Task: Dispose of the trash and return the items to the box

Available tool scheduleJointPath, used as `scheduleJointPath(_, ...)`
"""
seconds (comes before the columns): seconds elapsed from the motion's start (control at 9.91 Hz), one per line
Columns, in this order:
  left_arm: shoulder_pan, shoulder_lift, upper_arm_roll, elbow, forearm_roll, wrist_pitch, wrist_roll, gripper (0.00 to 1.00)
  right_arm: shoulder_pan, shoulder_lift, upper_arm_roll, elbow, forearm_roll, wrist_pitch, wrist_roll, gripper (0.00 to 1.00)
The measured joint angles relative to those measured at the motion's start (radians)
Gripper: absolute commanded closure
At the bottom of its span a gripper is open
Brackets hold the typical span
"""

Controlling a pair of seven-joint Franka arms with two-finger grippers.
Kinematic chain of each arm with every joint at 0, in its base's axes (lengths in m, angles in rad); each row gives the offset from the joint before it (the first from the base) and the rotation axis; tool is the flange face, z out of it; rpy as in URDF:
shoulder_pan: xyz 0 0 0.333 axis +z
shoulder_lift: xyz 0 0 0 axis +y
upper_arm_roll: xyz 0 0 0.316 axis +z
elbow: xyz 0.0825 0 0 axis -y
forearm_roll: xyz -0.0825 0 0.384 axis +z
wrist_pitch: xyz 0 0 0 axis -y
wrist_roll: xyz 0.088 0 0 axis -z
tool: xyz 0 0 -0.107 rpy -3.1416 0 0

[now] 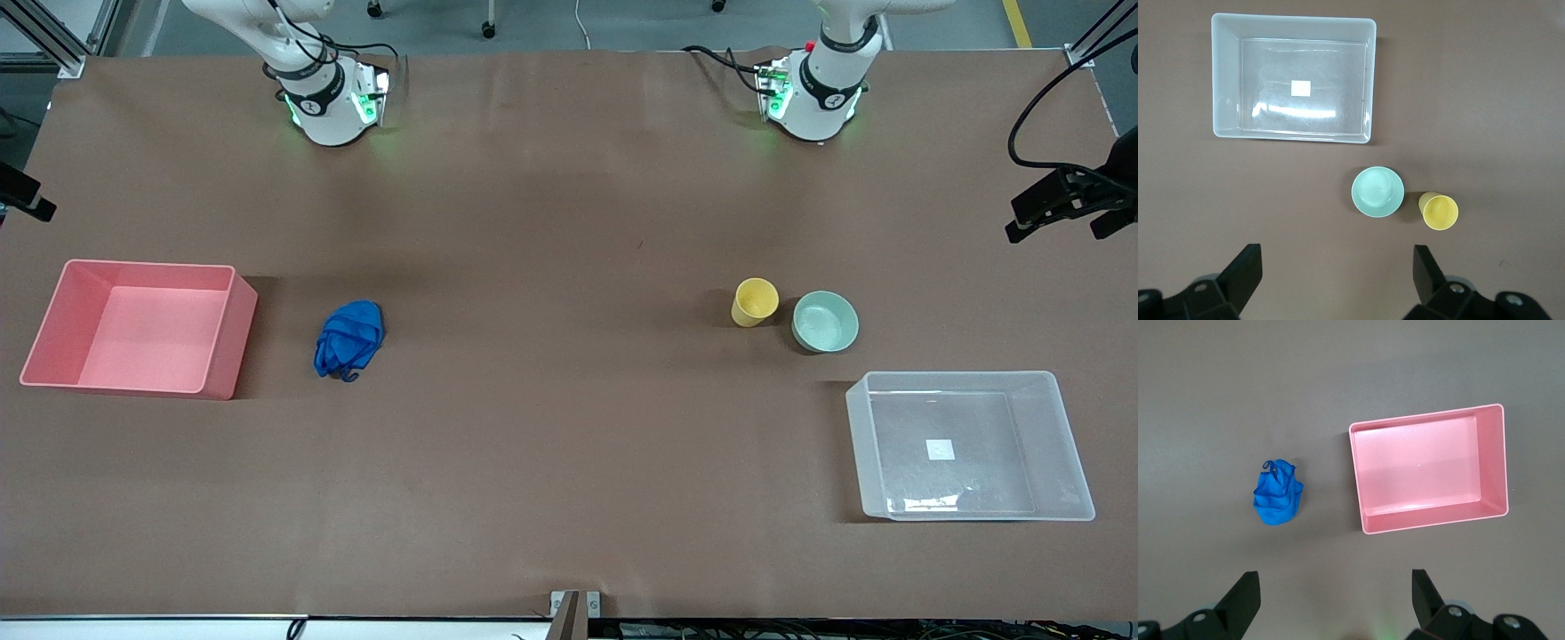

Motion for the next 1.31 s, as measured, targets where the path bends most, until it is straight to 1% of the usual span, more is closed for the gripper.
scheduleJointPath(0.61,-0.001,0.003,0.000,-0.004,0.000,-0.002,0.001,0.00,0.000,0.000,0.000,0.000,0.000,0.000,0.000,0.00)
scheduleJointPath(0.71,-0.002,0.005,-0.002,-0.018,0.000,0.003,0.001,0.00,0.007,0.002,0.001,-0.005,0.000,-0.003,-0.001,0.00)
scheduleJointPath(0.81,-0.004,0.006,-0.008,-0.054,0.000,0.030,0.001,0.00,0.034,0.006,0.002,-0.025,0.001,-0.002,-0.001,0.00)
scheduleJointPath(0.91,-0.005,0.008,-0.022,-0.109,0.000,0.081,0.001,0.00,0.088,0.021,0.004,-0.064,0.001,0.016,0.016,0.00)
scheduleJointPath(1.01,-0.007,0.009,-0.036,-0.182,0.000,0.148,-0.001,0.00,0.143,0.046,0.006,-0.129,0.000,0.084,0.057,0.00)
scheduleJointPath(1.21,-0.008,0.010,-0.049,-0.369,0.000,0.330,-0.003,0.00,0.195,0.096,0.008,-0.321,-0.002,0.324,0.091,0.00)
scheduleJointPath(1.31,-0.008,0.011,-0.049,-0.485,0.000,0.454,-0.003,0.00,0.199,0.111,0.007,-0.437,-0.002,0.467,0.091,0.00)
